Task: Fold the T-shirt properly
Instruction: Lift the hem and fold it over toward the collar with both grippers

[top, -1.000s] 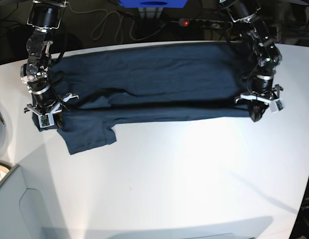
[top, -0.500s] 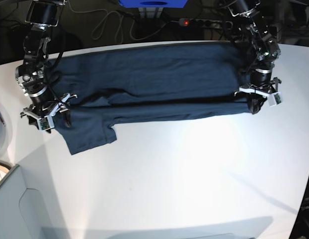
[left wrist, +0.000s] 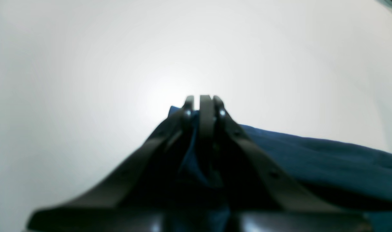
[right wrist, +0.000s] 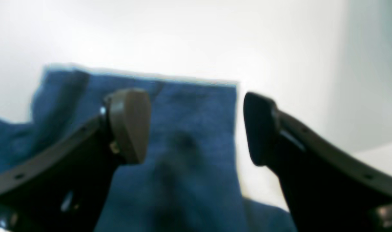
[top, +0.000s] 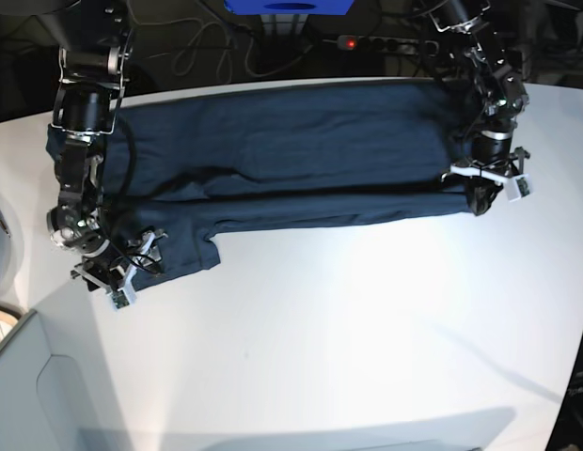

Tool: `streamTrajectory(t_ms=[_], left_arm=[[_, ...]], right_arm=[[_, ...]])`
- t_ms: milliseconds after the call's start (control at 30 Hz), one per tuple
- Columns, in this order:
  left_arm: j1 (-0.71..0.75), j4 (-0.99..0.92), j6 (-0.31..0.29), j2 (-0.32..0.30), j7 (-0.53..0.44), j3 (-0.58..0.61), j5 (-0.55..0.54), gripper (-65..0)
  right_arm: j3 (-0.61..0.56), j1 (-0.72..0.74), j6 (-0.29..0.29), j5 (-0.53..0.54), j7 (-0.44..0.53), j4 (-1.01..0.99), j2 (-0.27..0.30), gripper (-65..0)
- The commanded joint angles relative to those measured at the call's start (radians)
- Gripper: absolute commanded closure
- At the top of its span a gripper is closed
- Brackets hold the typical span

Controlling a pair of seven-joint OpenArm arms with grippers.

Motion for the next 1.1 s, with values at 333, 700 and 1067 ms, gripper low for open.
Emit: streamTrajectory(t_ms=[333,700,1067], left_arm=[[0.005,0.016,-0.004,-0.009,-0.029,-0.002,-0.012,0.0],[0.009,0.016,-0.004,-0.009,-0.03,-0.002,-0.012,0.0],[0.009,0.017,-0.004,-0.009,-0.03,-0.004,-0.012,0.0]], right_arm=[[0.001,0.117,-0.005,0.009,0.113,-0.224,0.032,-42.8],[-0.001,0.086,-0.002,0.009,0.108,-0.224,0.032,0.0],[0.017,-0.158,-0.001,0.016,-0.001,0.336,0.03,-0.1]])
